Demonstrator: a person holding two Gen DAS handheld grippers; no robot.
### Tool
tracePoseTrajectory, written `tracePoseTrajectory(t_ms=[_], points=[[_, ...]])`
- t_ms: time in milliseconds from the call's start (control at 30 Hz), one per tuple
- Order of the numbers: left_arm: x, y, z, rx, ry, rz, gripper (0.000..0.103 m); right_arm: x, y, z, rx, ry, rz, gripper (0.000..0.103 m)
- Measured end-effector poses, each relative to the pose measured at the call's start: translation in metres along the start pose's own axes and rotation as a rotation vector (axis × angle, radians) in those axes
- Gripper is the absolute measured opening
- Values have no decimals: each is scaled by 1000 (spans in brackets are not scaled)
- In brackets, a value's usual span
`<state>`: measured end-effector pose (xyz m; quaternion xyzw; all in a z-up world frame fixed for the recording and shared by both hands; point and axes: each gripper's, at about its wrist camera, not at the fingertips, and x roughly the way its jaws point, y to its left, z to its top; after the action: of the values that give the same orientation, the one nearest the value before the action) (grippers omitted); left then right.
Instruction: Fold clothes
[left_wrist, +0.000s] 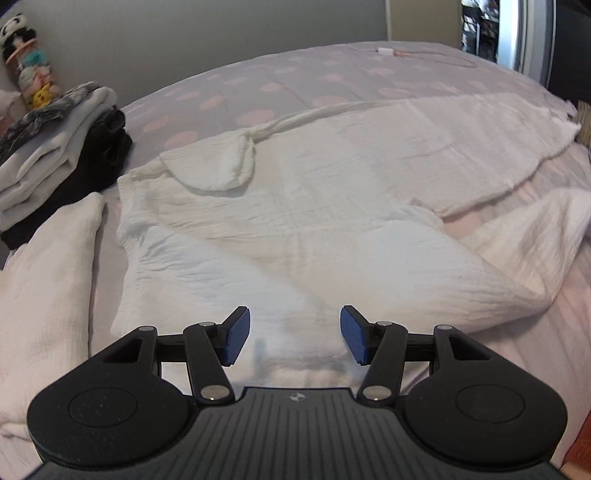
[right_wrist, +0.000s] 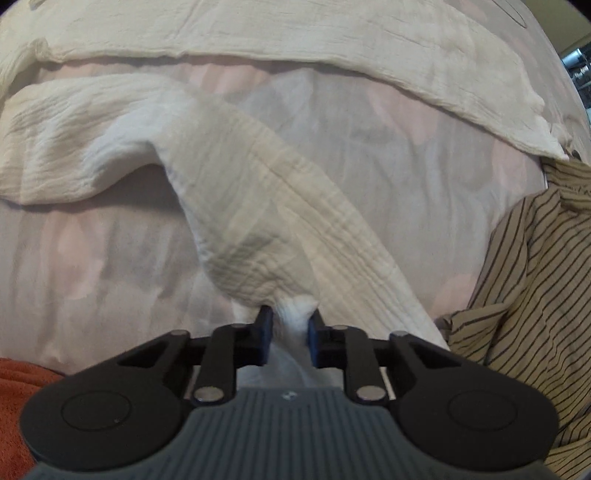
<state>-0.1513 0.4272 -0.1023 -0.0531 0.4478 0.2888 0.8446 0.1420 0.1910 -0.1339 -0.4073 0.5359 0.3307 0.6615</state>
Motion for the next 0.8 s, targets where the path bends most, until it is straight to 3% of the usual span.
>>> tracePoseTrajectory(t_ms=[67, 333, 600, 667, 800], points=[[2, -5, -1, 28, 10, 5, 64, -7, 2, -1, -18, -15, -14, 12], [13, 3, 0, 0, 46, 18, 64, -50, -46, 6, 60, -112, -34, 11], [25, 8, 2, -9, 75, 53, 64, -45, -91, 63, 129, -201, -138, 12], [29, 10, 1, -9, 88, 69, 64, -40, -98, 73, 149, -210, -160, 33], [31, 15, 3, -27, 81, 82, 64, -41, -105, 71, 167, -226, -145, 38]])
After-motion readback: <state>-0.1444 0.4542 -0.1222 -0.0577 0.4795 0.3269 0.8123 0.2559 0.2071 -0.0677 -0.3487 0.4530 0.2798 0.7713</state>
